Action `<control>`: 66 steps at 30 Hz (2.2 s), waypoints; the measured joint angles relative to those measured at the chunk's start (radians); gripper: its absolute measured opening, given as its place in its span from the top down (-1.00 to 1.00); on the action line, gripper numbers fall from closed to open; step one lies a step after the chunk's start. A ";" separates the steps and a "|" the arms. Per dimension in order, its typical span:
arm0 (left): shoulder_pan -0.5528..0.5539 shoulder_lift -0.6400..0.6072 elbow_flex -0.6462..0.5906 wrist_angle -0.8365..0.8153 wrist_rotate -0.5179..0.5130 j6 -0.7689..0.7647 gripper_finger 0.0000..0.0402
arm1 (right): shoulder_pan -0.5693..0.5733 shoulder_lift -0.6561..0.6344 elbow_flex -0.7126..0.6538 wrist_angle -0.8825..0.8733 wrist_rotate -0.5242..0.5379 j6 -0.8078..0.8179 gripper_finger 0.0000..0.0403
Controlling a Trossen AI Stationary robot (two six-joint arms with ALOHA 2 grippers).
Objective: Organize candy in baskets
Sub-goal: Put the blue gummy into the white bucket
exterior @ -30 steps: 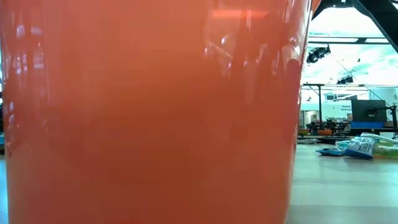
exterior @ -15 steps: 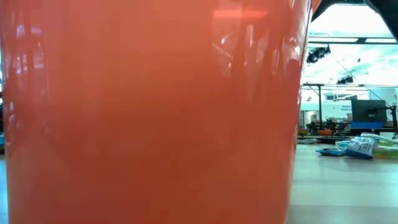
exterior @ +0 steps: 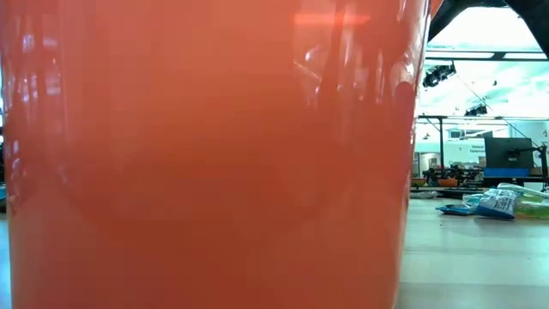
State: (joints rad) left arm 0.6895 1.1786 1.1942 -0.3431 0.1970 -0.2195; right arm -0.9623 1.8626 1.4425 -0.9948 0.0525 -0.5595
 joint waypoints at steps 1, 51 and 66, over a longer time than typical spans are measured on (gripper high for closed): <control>0.000 0.000 0.000 0.000 0.000 -0.007 0.72 | 0.001 0.000 0.000 -0.001 0.000 -0.031 0.25; -0.004 0.000 0.000 -0.005 0.000 -0.016 0.72 | -0.081 0.113 -0.001 0.128 0.050 -0.068 -0.01; -0.004 0.000 0.000 -0.083 0.001 -0.032 0.72 | 0.007 0.066 -0.001 0.001 -0.093 -0.044 -0.01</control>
State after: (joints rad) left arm 0.6857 1.1786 1.1946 -0.4261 0.1976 -0.2512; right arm -0.9556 1.9287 1.4418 -0.9939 -0.0403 -0.6037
